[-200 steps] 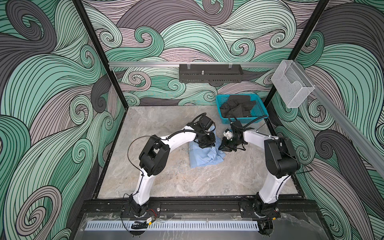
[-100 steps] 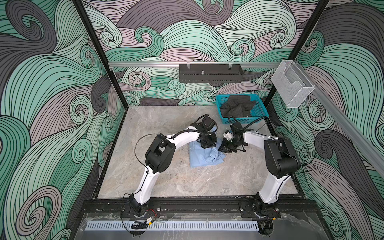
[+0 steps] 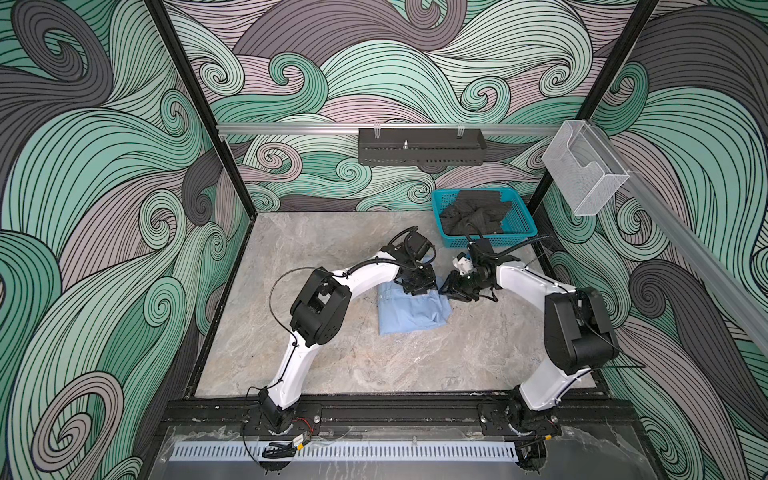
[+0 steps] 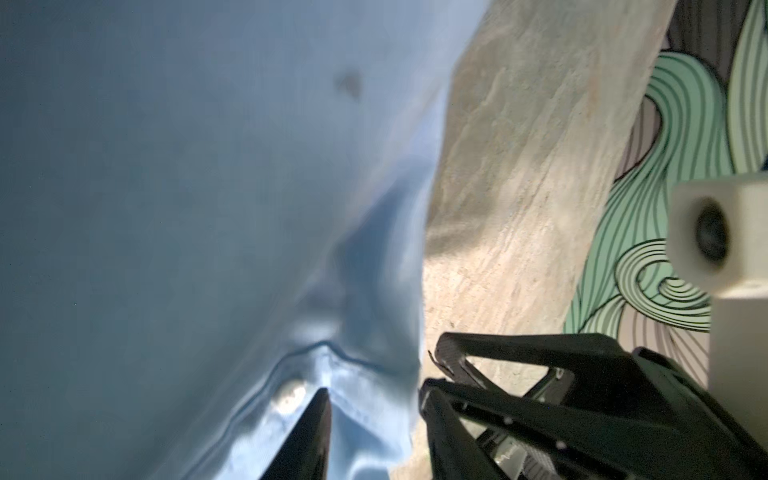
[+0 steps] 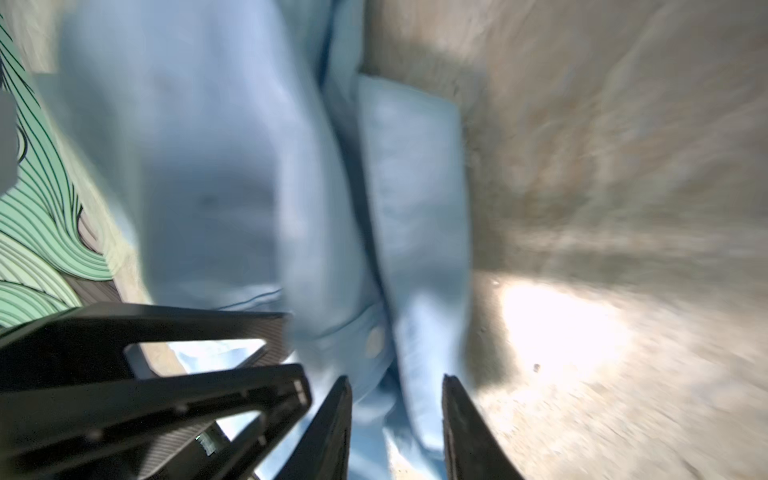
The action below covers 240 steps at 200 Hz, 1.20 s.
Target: Fold and stack the long sleeve shirts
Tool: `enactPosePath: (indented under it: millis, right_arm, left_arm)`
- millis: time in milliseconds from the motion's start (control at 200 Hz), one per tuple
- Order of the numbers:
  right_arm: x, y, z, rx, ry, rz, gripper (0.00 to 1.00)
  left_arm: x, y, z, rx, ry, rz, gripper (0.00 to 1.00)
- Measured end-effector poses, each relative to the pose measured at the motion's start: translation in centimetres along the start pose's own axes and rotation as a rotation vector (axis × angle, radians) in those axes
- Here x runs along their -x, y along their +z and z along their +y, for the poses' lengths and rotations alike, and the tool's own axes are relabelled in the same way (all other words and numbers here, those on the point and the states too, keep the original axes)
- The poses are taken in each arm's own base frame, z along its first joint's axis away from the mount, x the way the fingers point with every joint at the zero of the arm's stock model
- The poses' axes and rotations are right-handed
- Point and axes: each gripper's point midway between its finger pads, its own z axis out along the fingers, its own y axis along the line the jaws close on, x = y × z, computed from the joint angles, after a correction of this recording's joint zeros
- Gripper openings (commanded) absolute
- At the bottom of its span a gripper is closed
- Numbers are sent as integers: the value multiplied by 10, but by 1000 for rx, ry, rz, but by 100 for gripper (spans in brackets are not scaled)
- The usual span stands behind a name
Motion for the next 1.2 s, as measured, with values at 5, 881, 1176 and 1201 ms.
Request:
enactPosePath:
  millis: [5,881,1176,1201]
  right_arm:
    - [0,-2,0,-2,-1,-5,45]
    - [-24,35,5,-113,-28,185,32]
    - [-5,20,28,-74,-71,135,0]
    - [-4,15,30,-68,-75,125,0]
  left_arm:
    - [0,-1,-1,-2,1,-1,47]
    - [-12,-94,90,16,-25,-117,54]
    - [-12,-91,89,10,-11,-107,54]
    - [-12,-91,88,9,-8,-107,54]
